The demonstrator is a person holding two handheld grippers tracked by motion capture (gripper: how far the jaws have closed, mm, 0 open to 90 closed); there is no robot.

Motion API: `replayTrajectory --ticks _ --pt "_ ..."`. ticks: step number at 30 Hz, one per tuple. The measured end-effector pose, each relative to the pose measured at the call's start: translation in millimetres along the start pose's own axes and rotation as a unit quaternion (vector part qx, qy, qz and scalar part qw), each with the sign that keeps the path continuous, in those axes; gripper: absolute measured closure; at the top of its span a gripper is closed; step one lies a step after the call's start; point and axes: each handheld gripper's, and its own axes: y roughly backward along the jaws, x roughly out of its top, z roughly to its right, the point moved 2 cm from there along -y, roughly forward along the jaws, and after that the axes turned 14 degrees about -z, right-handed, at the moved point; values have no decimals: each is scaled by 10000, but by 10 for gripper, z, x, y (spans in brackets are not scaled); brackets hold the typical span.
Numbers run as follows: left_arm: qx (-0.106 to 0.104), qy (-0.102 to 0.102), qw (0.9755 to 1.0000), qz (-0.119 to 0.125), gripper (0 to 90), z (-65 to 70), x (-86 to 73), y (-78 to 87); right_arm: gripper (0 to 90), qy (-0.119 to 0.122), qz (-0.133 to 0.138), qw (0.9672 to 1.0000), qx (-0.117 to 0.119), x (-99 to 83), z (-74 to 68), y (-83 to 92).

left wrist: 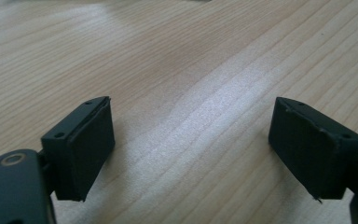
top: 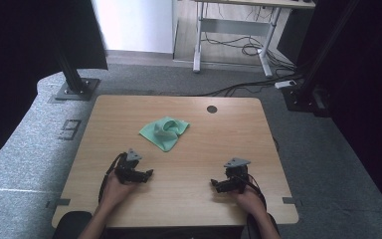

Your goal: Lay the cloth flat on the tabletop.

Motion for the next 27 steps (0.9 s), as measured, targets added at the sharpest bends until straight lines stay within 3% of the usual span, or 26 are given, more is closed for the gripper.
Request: replayTrajectory --ticks 6,9,15,27 --pt "-50 76 9999 -74 167 -27 45 5 0 -1 0 10000 0 0 0 0" --pt "-31 8 10000 -39 196 -5 91 25 0 -1 -1 10000 0 0 0 0" --pt "-111 -148 9997 142 258 26 258 78 0 -3 -2 10000 0 0 0 0" --pt "-413 -242 9982 359 376 42 571 49 0 -2 -1 10000 1 0 1 0"
